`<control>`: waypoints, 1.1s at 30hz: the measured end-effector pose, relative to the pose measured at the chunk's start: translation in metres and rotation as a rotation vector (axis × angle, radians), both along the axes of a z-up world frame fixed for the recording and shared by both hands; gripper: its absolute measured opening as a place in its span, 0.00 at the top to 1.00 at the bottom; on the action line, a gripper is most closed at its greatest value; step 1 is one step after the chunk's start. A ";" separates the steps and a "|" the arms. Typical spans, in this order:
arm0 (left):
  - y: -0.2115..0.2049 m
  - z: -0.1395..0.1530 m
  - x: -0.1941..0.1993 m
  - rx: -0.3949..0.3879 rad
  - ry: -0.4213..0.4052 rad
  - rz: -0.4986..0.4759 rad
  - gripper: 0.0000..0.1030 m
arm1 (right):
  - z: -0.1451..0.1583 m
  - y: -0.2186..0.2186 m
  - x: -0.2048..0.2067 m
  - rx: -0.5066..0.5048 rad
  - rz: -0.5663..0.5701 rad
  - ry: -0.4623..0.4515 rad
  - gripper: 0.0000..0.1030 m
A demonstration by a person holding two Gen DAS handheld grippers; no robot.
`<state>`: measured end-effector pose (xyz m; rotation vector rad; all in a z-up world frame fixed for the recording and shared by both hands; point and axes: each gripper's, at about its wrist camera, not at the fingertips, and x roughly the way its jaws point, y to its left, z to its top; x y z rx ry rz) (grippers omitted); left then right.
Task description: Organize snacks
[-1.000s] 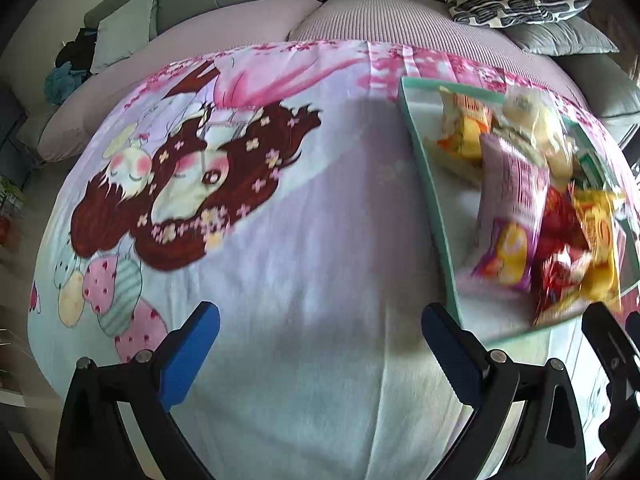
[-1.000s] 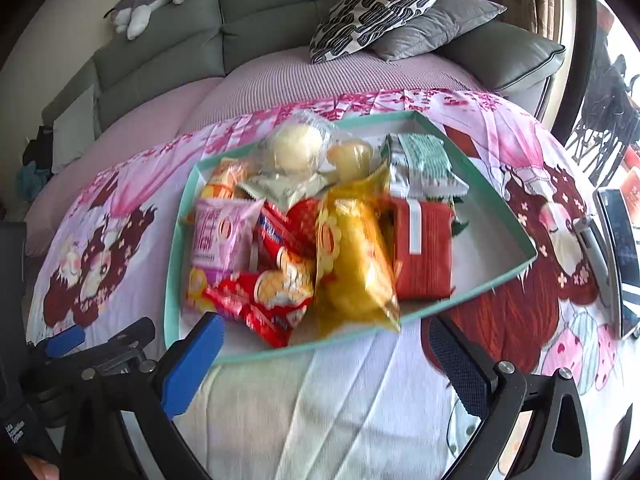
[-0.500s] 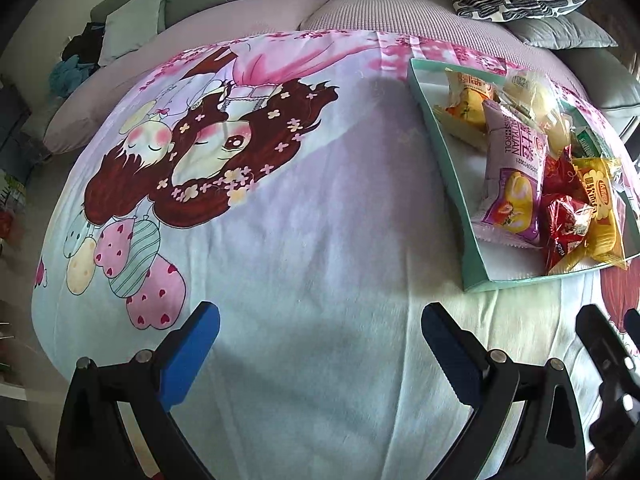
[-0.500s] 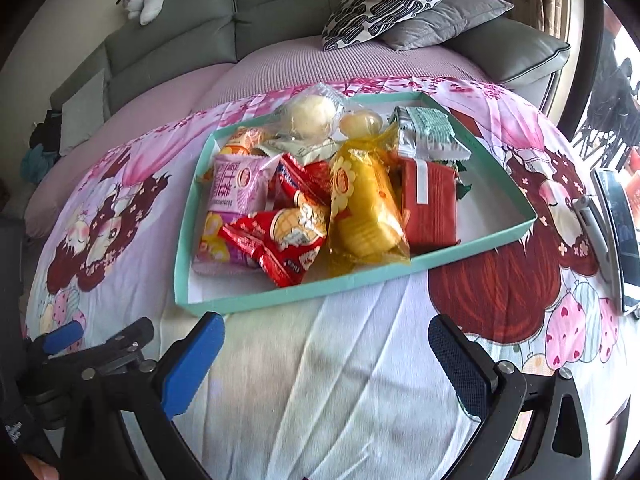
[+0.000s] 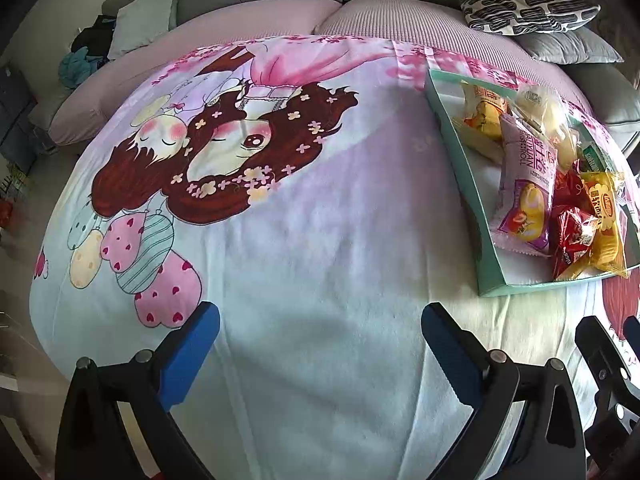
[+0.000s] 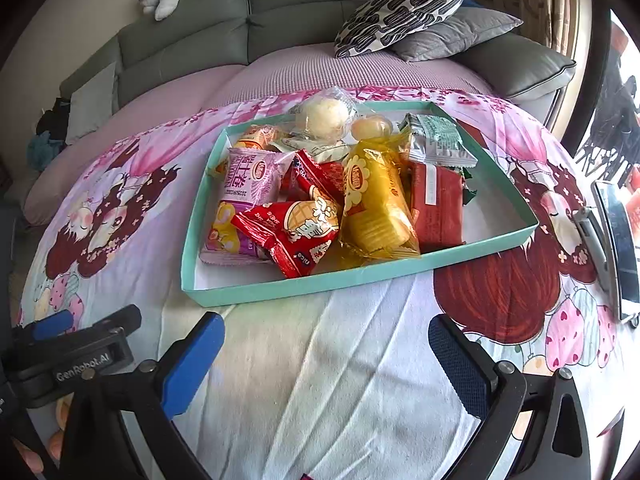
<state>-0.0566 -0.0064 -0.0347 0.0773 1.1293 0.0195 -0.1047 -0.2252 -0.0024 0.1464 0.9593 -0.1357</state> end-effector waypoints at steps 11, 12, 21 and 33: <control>0.008 -0.007 0.013 -0.013 0.024 -0.027 0.02 | -0.007 0.001 0.014 -0.045 -0.001 0.027 0.00; 0.008 -0.008 0.014 -0.018 0.029 -0.032 0.02 | -0.007 0.001 0.015 -0.053 -0.001 0.029 0.00; 0.009 -0.012 0.016 -0.026 0.048 -0.050 0.02 | -0.009 -0.001 0.019 -0.074 0.003 0.043 0.00; 0.007 -0.017 0.018 -0.034 0.061 -0.066 0.02 | -0.012 -0.002 0.019 -0.061 0.003 0.051 0.00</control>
